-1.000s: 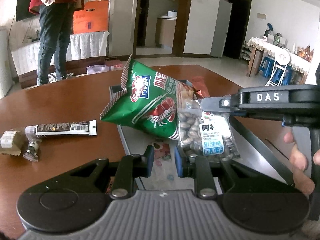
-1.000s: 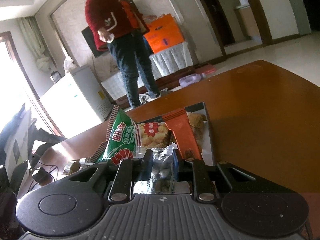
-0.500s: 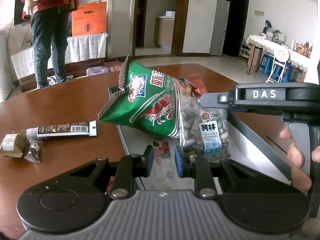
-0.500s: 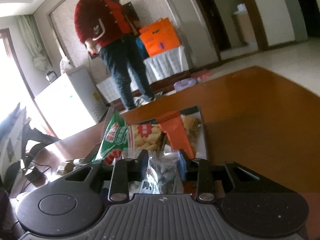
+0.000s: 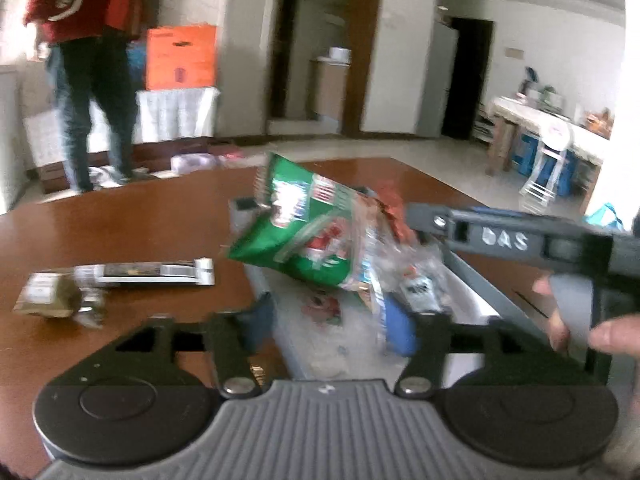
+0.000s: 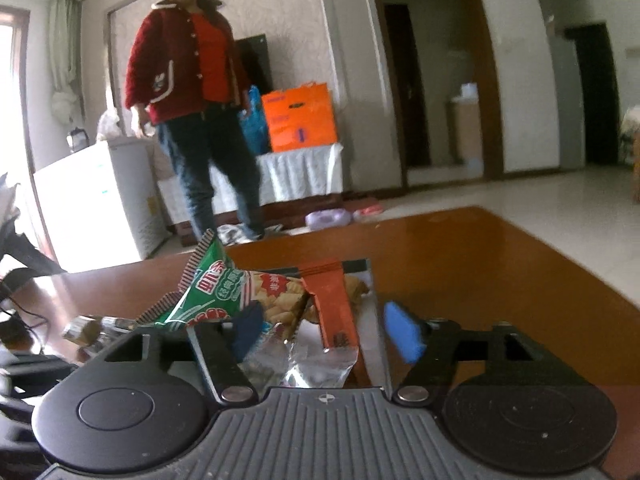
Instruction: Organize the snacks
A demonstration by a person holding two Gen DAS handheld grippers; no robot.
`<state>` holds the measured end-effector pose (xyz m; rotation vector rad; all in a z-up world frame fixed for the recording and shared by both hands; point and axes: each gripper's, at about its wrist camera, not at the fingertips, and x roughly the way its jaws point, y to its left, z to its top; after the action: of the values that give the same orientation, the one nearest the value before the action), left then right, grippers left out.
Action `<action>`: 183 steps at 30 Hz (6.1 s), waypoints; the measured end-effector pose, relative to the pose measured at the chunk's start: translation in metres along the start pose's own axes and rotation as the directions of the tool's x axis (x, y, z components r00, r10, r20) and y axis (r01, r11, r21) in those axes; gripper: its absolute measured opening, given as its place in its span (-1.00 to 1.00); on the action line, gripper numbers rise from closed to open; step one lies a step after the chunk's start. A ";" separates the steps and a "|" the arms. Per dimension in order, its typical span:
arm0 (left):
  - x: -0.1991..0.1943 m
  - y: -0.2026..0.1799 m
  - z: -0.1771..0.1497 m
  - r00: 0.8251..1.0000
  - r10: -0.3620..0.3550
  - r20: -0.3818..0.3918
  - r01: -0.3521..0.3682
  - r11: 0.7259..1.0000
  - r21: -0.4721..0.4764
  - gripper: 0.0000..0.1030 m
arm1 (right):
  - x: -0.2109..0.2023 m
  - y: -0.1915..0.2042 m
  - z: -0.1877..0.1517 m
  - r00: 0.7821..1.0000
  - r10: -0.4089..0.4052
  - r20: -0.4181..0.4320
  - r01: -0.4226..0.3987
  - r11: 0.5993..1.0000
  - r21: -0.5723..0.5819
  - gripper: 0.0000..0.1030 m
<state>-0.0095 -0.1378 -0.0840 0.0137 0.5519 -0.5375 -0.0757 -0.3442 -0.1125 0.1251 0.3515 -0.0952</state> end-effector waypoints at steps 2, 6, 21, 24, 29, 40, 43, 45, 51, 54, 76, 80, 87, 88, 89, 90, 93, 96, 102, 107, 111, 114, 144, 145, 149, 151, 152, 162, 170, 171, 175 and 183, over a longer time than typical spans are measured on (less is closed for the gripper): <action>-0.011 0.008 0.000 0.999 0.032 0.021 -0.032 0.999 -0.014 0.56 | -0.003 0.002 0.000 1.000 -0.011 0.011 0.011 1.000 0.014 0.62; -0.022 0.041 -0.011 0.995 0.090 -0.032 -0.093 0.992 -0.091 0.65 | -0.005 0.009 -0.002 0.999 -0.025 -0.019 0.026 0.999 0.030 0.77; -0.034 0.130 -0.017 0.836 0.523 -0.164 -0.544 0.757 -0.362 0.65 | -0.024 0.097 0.008 0.987 0.115 -0.109 -0.123 0.990 -0.066 0.98; -0.027 0.139 0.003 0.806 0.567 -0.173 -0.583 0.706 -0.401 0.65 | -0.017 0.113 0.018 0.984 0.130 -0.119 -0.141 0.986 -0.086 0.98; -0.022 0.156 0.008 0.847 0.499 -0.184 -0.530 0.817 -0.228 0.65 | -0.003 0.143 0.024 0.937 0.264 -0.230 -0.326 0.898 -0.296 0.98; -0.011 0.205 0.018 0.869 0.433 -0.239 -0.490 0.822 -0.291 0.66 | 0.095 0.223 0.009 0.896 0.160 -0.414 -0.403 0.685 -0.607 0.95; 0.001 0.205 0.022 0.858 0.463 -0.223 -0.510 0.819 -0.261 0.66 | 0.122 0.224 0.006 0.906 0.102 -0.412 -0.371 0.662 -0.651 0.87; 0.007 0.205 0.023 0.859 0.464 -0.217 -0.508 0.823 -0.252 0.66 | 0.140 0.223 0.008 0.893 0.100 -0.440 -0.385 0.675 -0.629 0.78; 0.026 0.206 0.020 0.881 0.410 -0.235 -0.463 0.850 -0.252 0.66 | 0.172 0.227 0.003 0.867 0.081 -0.492 -0.425 0.636 -0.644 0.67; 0.029 0.206 0.019 0.886 0.399 -0.235 -0.454 0.851 -0.266 0.65 | 0.182 0.232 0.002 0.847 0.090 -0.525 -0.460 0.619 -0.636 0.61; 0.038 0.206 0.018 0.908 0.357 -0.219 -0.412 0.857 -0.309 0.42 | 0.190 0.217 0.018 0.773 0.199 -0.602 -0.537 0.711 -0.454 0.29; 0.037 0.205 0.015 0.905 0.364 -0.219 -0.417 0.860 -0.294 0.40 | 0.189 0.211 0.019 0.766 0.226 -0.602 -0.548 0.718 -0.428 0.19; 0.034 0.207 0.012 0.905 0.369 -0.212 -0.420 0.856 -0.302 0.25 | 0.177 0.212 0.017 0.765 0.212 -0.608 -0.528 0.747 -0.405 -0.38; 0.034 0.208 0.012 0.905 0.369 -0.211 -0.419 0.856 -0.302 0.25 | 0.174 0.213 0.016 0.772 0.203 -0.602 -0.518 0.749 -0.412 -0.39; 0.034 0.208 0.012 0.905 0.370 -0.211 -0.420 0.856 -0.301 0.25 | 0.170 0.213 0.014 0.779 0.193 -0.597 -0.505 0.756 -0.415 -0.41; 0.034 0.208 0.012 0.904 0.371 -0.211 -0.421 0.857 -0.298 0.25 | 0.167 0.213 0.013 0.784 0.183 -0.593 -0.492 0.766 -0.414 -0.42; 0.032 0.209 0.012 0.905 0.372 -0.208 -0.420 0.858 -0.296 0.18 | 0.155 0.208 0.008 0.798 0.171 -0.578 -0.458 0.795 -0.397 -0.44; 0.032 0.210 0.012 0.904 0.376 -0.205 -0.423 0.859 -0.290 0.14 | 0.144 0.203 0.004 0.811 0.159 -0.563 -0.416 0.833 -0.364 -0.44; 0.030 0.209 0.012 0.897 0.384 -0.218 -0.432 0.867 -0.250 0.05 | 0.126 0.191 -0.001 0.809 0.136 -0.571 -0.360 0.884 -0.298 -0.45; 0.027 0.211 0.012 0.896 0.385 -0.223 -0.434 0.867 -0.244 0.05 | 0.106 0.184 -0.012 0.835 0.163 -0.525 -0.368 0.876 -0.312 -0.45; 0.025 0.211 0.012 0.889 0.400 -0.222 -0.447 0.864 -0.233 0.03 | 0.105 0.183 -0.011 0.822 0.207 -0.531 -0.404 0.869 -0.287 -0.46; 0.025 0.212 0.012 0.884 0.414 -0.218 -0.458 0.859 -0.228 0.01 | 0.107 0.178 -0.007 0.804 0.251 -0.539 -0.432 0.870 -0.239 -0.47; 0.013 0.208 0.018 0.896 0.401 -0.189 -0.437 0.870 -0.228 -0.01 | 0.100 0.185 -0.005 0.810 0.236 -0.537 -0.410 0.883 -0.230 -0.33; 0.013 0.208 0.018 0.897 0.399 -0.189 -0.435 0.871 -0.227 -0.01 | 0.101 0.187 -0.005 0.814 0.233 -0.532 -0.405 0.884 -0.233 -0.21; 0.015 0.209 0.016 0.897 0.399 -0.191 -0.435 0.873 -0.221 -0.01 | 0.105 0.196 -0.007 0.818 0.219 -0.533 -0.404 0.877 -0.260 0.07; 0.016 0.210 0.015 0.897 0.399 -0.190 -0.435 0.872 -0.222 -0.01 | 0.106 0.201 -0.008 0.819 0.217 -0.531 -0.406 0.874 -0.269 0.07; 0.016 0.210 0.014 0.897 0.399 -0.190 -0.435 0.873 -0.221 0.00 | 0.105 0.203 -0.009 0.823 0.212 -0.527 -0.401 0.874 -0.274 0.02; 0.005 0.201 0.022 0.901 0.397 -0.177 -0.427 0.881 -0.202 0.00 | 0.102 0.189 -0.004 0.829 0.246 -0.502 -0.391 0.897 -0.205 -0.51; -0.027 0.183 0.038 0.901 0.409 -0.145 -0.430 0.885 -0.180 -0.01 | 0.067 0.183 0.015 0.843 0.285 -0.456 -0.409 0.890 -0.201 -0.51; -0.031 0.179 0.040 0.902 0.406 -0.145 -0.427 0.887 -0.176 -0.01 | 0.062 0.182 0.017 0.844 0.290 -0.452 -0.411 0.890 -0.198 -0.51; -0.049 0.157 0.048 0.905 0.409 -0.116 -0.423 0.893 -0.151 -0.01 | 0.037 0.171 0.023 0.855 0.294 -0.427 -0.404 0.894 -0.194 -0.51; -0.075 0.097 0.048 0.914 0.399 -0.069 -0.404 0.912 -0.076 -0.01 | -0.017 0.133 0.026 0.877 0.306 -0.371 -0.388 0.906 -0.169 -0.51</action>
<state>0.0081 -0.0251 -0.0180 0.0563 0.6046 -0.1096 -0.0680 -0.2154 -0.0682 -0.0381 0.6753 0.3347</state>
